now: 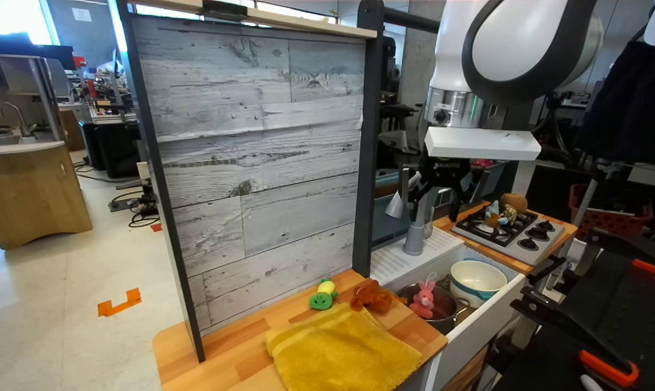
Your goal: Pick up the object plush toys from the counter and stove and put them in the pots, then wipe the counter
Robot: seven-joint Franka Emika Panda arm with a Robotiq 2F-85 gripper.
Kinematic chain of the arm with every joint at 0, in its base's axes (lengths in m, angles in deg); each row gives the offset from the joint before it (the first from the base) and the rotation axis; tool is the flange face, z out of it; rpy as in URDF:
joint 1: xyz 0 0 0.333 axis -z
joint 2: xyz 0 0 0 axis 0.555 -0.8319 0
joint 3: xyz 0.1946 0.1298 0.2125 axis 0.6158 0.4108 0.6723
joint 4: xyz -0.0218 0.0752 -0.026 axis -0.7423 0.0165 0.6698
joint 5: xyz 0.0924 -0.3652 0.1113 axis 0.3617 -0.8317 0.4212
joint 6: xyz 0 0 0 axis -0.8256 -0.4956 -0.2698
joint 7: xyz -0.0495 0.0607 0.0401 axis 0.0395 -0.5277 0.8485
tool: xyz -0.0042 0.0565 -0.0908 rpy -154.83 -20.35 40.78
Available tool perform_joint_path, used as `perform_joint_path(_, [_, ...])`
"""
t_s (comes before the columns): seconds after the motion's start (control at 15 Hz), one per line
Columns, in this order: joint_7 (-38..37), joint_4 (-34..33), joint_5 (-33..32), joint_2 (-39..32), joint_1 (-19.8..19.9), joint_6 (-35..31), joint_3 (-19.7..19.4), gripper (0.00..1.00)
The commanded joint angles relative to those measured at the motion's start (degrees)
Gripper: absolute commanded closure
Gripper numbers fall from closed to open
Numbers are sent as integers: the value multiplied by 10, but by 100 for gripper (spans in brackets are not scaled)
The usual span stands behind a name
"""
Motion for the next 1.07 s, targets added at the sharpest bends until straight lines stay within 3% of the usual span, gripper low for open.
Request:
perform_joint_path(0.0, [11,5,1,15,-3,-20,19,0])
perform_joint_path(0.4, [-38,-86,-31,-113,-87,-67,-28,0])
perform_joint_path(0.53, [-27,-119,-26,-158,-98,-68,-26,0])
perform_joint_path(0.6, [6,-135,-27,-173,-84,-48,-6,0])
perform_joint_path(0.67, [-10,-91,-12,-130,-93,-51,-17,0])
perform_joint_path(0.87, [4,-125,-10,-174,-95,-51,-12,0])
perform_joint_path(0.93, [73,-115,-8,-151,-34,-30,49,0])
perform_joint_path(1.0, [86,-111,-1,-143,-27,-19,60,0])
